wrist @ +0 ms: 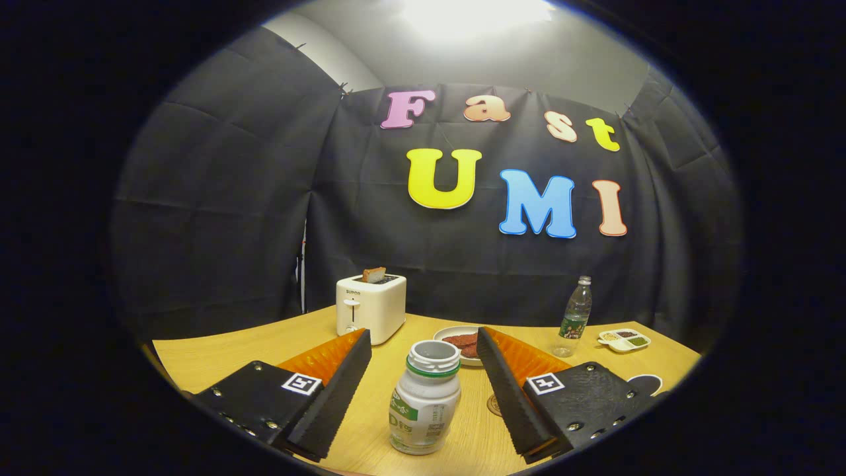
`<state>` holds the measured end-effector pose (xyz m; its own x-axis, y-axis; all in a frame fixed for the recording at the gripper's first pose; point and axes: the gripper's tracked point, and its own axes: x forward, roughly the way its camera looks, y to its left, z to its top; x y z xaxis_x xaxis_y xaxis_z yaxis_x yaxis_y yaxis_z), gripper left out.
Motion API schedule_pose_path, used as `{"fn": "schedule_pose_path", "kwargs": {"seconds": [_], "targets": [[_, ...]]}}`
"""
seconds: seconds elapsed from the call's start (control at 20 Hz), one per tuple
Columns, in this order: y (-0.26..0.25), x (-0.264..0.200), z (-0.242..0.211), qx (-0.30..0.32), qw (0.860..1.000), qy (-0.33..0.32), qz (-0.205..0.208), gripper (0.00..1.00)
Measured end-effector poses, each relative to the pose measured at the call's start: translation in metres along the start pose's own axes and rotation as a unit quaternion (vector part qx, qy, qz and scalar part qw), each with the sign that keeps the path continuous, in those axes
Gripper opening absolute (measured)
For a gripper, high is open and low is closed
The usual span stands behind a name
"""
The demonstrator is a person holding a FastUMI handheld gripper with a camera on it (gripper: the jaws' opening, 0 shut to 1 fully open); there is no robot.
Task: Take the bottle from table, then pour the juice into the cup, finally place the bottle on the coaster
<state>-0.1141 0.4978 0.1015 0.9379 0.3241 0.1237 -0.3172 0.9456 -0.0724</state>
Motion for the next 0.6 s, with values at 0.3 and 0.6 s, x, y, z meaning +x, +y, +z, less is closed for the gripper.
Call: {"fn": "schedule_pose_path", "kwargs": {"seconds": [0.3, 0.6], "targets": [[-0.009, 0.013, -0.031, 0.020, 0.999, 0.028, -0.005, 0.95], [-0.005, 0.022, -0.056, 0.024, 0.999, 0.046, 0.004, 0.91]]}}
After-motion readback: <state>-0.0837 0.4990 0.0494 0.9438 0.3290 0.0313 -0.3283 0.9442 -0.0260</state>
